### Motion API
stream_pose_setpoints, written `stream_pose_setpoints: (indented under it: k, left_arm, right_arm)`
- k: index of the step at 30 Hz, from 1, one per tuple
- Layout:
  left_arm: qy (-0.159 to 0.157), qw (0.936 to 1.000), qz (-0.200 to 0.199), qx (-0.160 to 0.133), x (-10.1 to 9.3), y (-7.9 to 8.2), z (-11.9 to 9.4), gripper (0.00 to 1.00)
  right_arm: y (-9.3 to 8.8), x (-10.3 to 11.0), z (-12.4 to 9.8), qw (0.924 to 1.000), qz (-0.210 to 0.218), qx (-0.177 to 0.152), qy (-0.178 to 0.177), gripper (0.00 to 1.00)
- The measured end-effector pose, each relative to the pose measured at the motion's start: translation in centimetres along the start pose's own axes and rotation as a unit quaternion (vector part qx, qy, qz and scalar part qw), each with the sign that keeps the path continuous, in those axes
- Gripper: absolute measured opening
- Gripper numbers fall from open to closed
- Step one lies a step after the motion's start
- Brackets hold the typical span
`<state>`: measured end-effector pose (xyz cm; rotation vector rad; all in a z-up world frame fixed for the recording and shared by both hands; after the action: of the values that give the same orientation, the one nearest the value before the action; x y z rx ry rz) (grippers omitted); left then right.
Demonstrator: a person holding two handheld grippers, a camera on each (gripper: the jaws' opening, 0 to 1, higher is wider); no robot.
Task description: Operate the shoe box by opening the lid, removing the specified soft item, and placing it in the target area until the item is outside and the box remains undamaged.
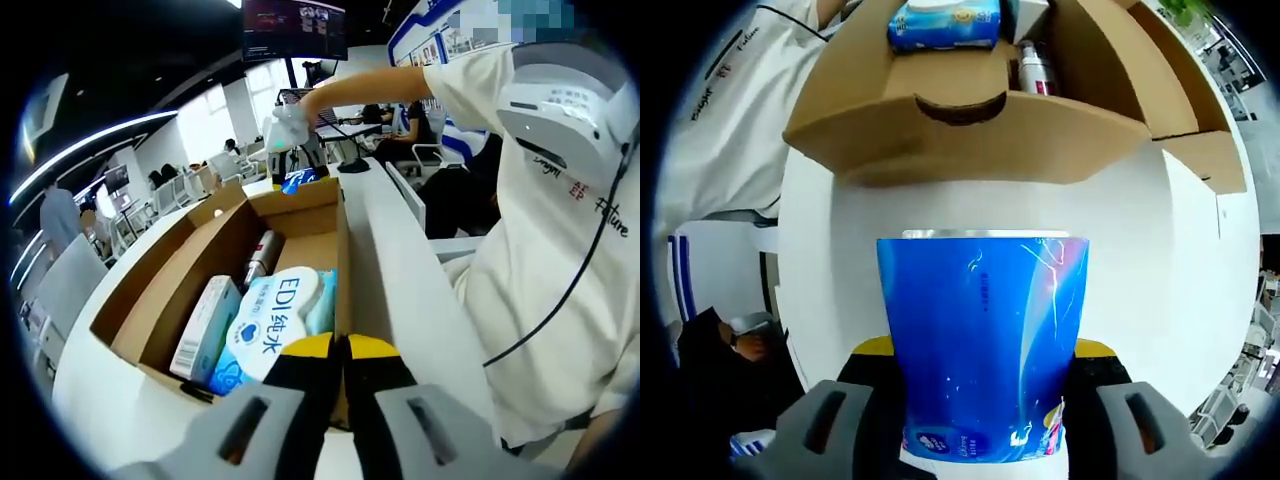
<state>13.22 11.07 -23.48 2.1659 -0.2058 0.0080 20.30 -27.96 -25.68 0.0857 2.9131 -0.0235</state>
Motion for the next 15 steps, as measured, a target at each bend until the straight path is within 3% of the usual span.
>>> stream_pose_setpoints:
  k: [15]
  left_arm:
    - [0.000, 1.0000, -0.001, 0.000, 0.19, -0.03, -0.12, 0.02]
  right_arm:
    - [-0.48, -0.12, 0.47, 0.9998, 0.013, -0.015, 0.006, 0.62]
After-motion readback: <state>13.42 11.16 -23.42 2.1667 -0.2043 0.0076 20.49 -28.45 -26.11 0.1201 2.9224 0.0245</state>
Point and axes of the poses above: the point that each gripper's makers call its tool centre point, and the gripper's own axes: z roughly forward along the fingers, x roughly to its left, y roughly out of its top, the point moved 7 cm from there along -z, roughly backward along the fingers, and after that the axes turned 10 degrees about -y, right-handed, at the moved point
